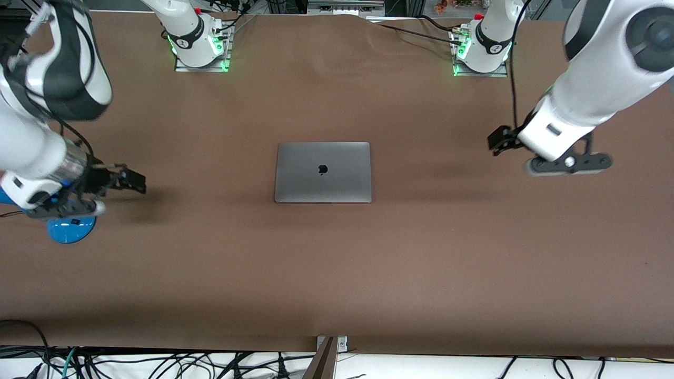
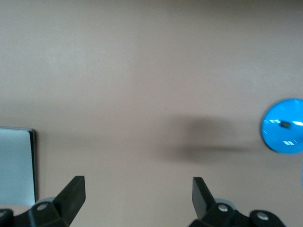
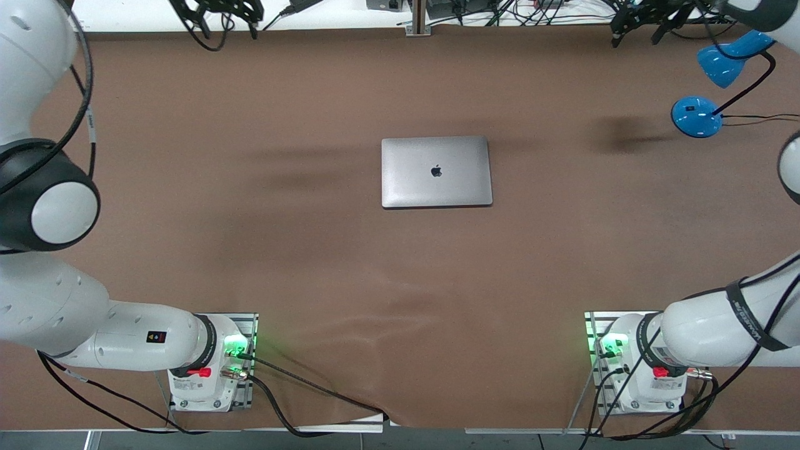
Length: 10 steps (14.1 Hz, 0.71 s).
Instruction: Close laptop with both arms from behind
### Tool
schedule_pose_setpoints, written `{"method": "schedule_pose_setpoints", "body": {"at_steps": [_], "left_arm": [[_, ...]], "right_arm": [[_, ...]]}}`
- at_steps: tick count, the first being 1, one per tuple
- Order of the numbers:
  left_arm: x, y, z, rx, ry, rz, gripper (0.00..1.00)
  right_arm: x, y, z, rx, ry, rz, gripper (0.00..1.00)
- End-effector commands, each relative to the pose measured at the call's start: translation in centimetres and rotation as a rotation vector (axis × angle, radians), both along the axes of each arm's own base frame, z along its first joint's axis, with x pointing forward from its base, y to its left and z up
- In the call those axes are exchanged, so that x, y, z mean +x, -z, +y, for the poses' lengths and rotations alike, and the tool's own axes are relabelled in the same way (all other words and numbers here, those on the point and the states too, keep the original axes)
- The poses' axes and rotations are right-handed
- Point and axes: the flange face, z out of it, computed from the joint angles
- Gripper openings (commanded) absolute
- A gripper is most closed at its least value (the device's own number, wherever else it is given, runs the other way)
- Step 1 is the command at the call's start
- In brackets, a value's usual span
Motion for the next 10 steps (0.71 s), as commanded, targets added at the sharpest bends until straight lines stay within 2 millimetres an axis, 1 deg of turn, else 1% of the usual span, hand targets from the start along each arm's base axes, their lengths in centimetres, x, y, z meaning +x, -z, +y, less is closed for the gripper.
{"method": "schedule_pose_setpoints", "body": {"at_steps": [1, 2, 4, 5, 7, 9, 10], "left_arm": [[-3.3, -3.9, 0.6, -0.002, 0.022, -0.026, 1.0], [-3.9, -4.6, 1.6, -0.029, 0.029, -0.021, 1.0], [-5.3, -5.1, 4.5, -0.102, 0.006, -0.01, 1.0], [-5.5, -5.2, 4.9, -0.103, 0.025, -0.011, 1.0], [-6.4, -4.5, 5.7, -0.095, 0.016, -0.001, 1.0], [-6.6, -3.9, 6.1, -0.061, 0.013, -0.013, 1.0], [-6.6, -3.9, 5.7, -0.044, 0.014, -0.015, 1.0]], "right_arm": [[-4.4, -4.8, -1.6, -0.011, 0.015, -0.009, 1.0], [-5.4, -6.1, -2.4, -0.024, 0.025, 0.004, 1.0], [-7.4, -8.5, -2.7, -0.041, 0.03, 0.029, 1.0], [-7.8, -9.7, -3.0, -0.039, 0.04, 0.029, 1.0], [-7.8, -11.4, -3.1, -0.028, 0.047, 0.015, 1.0], [-8.1, -11.3, -3.0, -0.024, 0.047, 0.034, 1.0], [-8.2, -11.0, -3.0, -0.024, 0.052, 0.042, 1.0]]}}
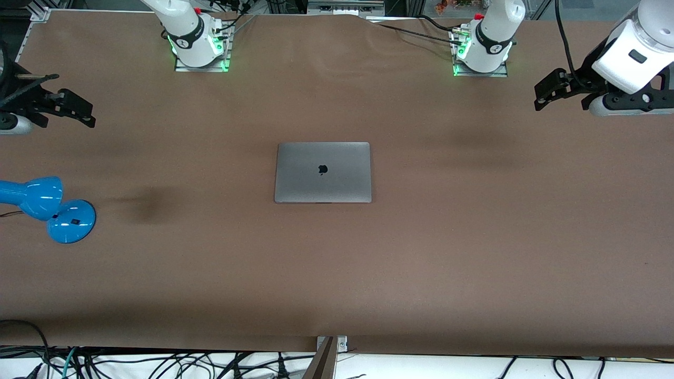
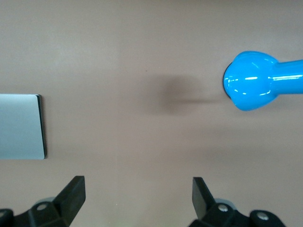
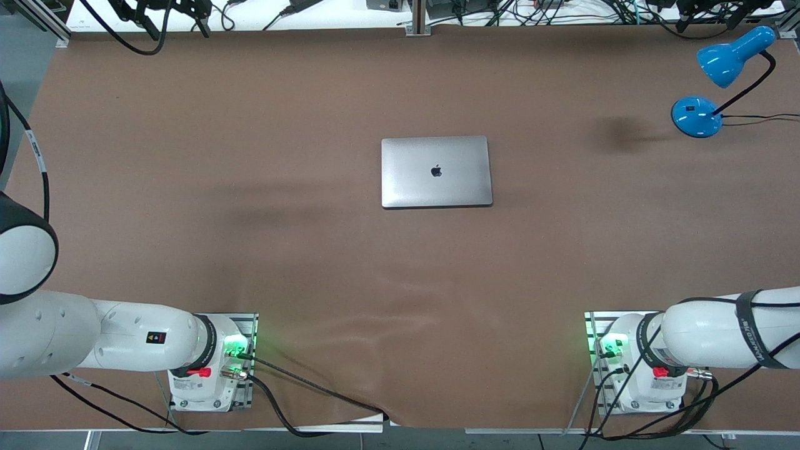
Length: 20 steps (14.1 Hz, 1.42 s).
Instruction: Close laptop with both arms from behind
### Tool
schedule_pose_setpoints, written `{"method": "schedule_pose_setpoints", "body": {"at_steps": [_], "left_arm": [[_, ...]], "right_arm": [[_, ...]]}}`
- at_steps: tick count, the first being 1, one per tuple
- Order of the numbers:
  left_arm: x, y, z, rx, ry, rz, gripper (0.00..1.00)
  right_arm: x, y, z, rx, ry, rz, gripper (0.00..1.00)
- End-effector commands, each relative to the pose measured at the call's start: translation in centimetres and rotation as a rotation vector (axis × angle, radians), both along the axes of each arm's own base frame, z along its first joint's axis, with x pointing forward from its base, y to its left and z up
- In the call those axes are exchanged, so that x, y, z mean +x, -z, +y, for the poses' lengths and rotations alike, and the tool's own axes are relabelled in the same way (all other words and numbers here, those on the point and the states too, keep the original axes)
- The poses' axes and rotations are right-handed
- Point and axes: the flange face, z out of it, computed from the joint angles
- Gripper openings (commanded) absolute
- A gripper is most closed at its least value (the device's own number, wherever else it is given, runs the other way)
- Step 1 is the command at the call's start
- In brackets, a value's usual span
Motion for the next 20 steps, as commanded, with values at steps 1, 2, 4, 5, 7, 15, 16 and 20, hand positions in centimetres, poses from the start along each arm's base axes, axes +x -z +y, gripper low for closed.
{"method": "schedule_pose_setpoints", "body": {"at_steps": [1, 2, 4, 5, 7, 15, 16, 20], "left_arm": [[-1.0, 0.0, -1.0, 0.04, 0.028, -0.026, 1.0], [-0.7, -0.1, -1.0, 0.043, 0.035, -0.029, 1.0], [0.6, -0.6, -0.6, 0.037, 0.025, -0.042, 1.0], [0.8, -0.7, -0.6, 0.036, 0.024, -0.044, 1.0], [0.9, -0.4, -0.6, 0.039, 0.027, -0.038, 1.0], [0.9, -0.1, -0.7, 0.041, 0.035, -0.032, 1.0], [0.9, -0.1, -0.7, 0.039, 0.035, -0.032, 1.0], [0.9, 1.7, -0.7, 0.041, 0.036, -0.037, 1.0]], "right_arm": [[-0.1, 0.2, -0.4, -0.001, 0.011, 0.023, 1.0], [0.0, 0.3, -0.5, -0.001, 0.015, 0.03, 1.0], [0.4, 0.9, -0.4, -0.001, 0.019, 0.044, 1.0], [0.4, 0.9, -0.3, 0.002, 0.018, 0.044, 1.0], [0.4, 0.9, 0.0, 0.002, 0.013, 0.044, 1.0], [0.3, 0.9, 0.1, 0.002, 0.01, 0.044, 1.0], [0.3, 0.9, 0.1, 0.002, 0.01, 0.044, 1.0], [0.3, 0.9, 0.1, 0.002, 0.01, 0.044, 1.0]]}}
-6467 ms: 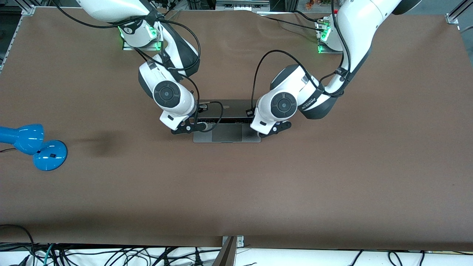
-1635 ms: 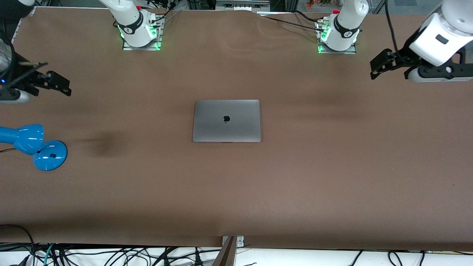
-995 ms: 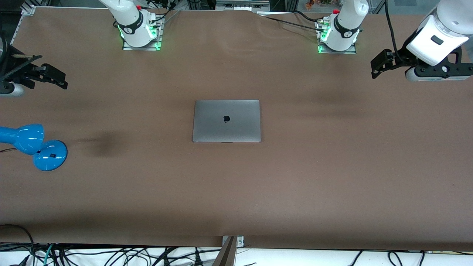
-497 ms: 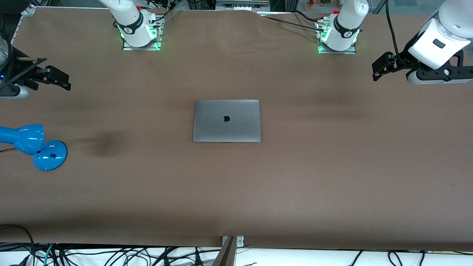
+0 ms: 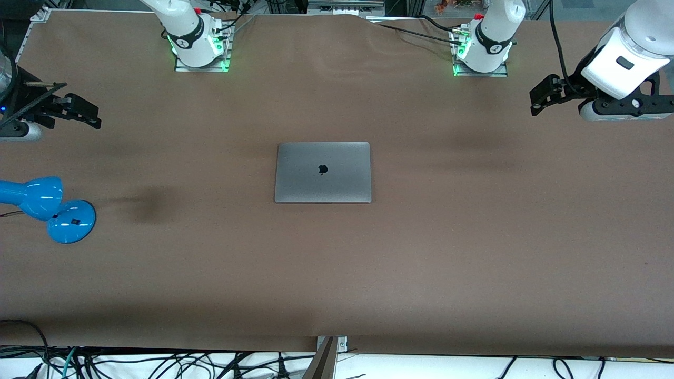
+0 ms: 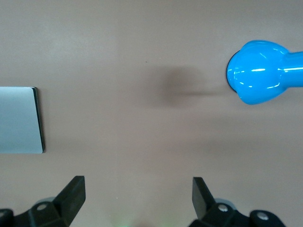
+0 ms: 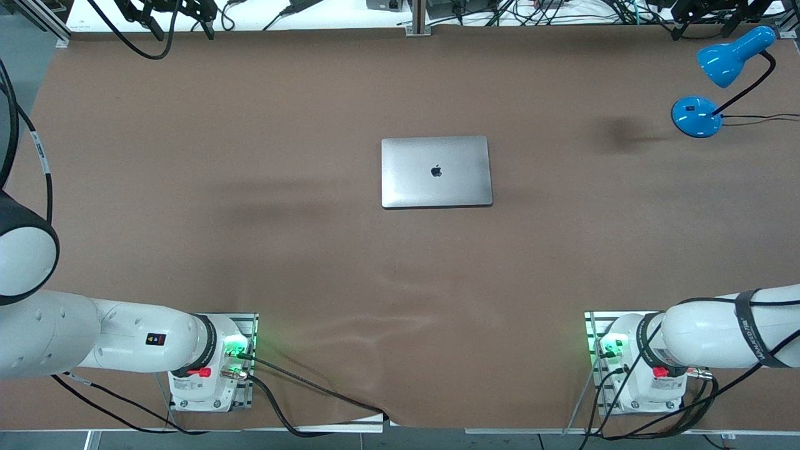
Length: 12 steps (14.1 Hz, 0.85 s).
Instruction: Close laptop with both arms from behind
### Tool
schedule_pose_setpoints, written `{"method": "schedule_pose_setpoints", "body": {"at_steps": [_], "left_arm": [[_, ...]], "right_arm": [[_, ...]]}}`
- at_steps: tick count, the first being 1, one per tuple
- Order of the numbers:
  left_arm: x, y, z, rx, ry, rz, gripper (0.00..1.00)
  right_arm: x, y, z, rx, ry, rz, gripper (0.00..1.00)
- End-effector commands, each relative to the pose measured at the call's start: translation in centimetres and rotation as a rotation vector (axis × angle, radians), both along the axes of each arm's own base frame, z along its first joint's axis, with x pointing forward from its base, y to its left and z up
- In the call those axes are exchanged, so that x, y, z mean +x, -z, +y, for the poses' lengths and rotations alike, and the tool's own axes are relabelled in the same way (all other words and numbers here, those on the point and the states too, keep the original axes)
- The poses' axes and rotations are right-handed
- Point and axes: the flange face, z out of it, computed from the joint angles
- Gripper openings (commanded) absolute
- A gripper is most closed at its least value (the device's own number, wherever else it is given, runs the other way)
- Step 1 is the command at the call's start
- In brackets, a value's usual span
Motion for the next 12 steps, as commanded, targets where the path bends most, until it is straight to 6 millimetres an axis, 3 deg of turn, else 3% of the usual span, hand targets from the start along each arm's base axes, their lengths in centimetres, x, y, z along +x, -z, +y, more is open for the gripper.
{"method": "schedule_pose_setpoints", "body": {"at_steps": [1, 12], "left_arm": [[0.2, 1.5, -0.06, 0.02, 0.02, -0.017, 1.0], [0.96, 2.39, -0.07, 0.02, 0.017, 0.003, 1.0]], "right_arm": [[-0.16, -0.64, 0.1, 0.003, 0.007, 0.002, 1.0], [-0.13, -0.67, 0.12, 0.005, 0.007, -0.001, 1.0]]}}
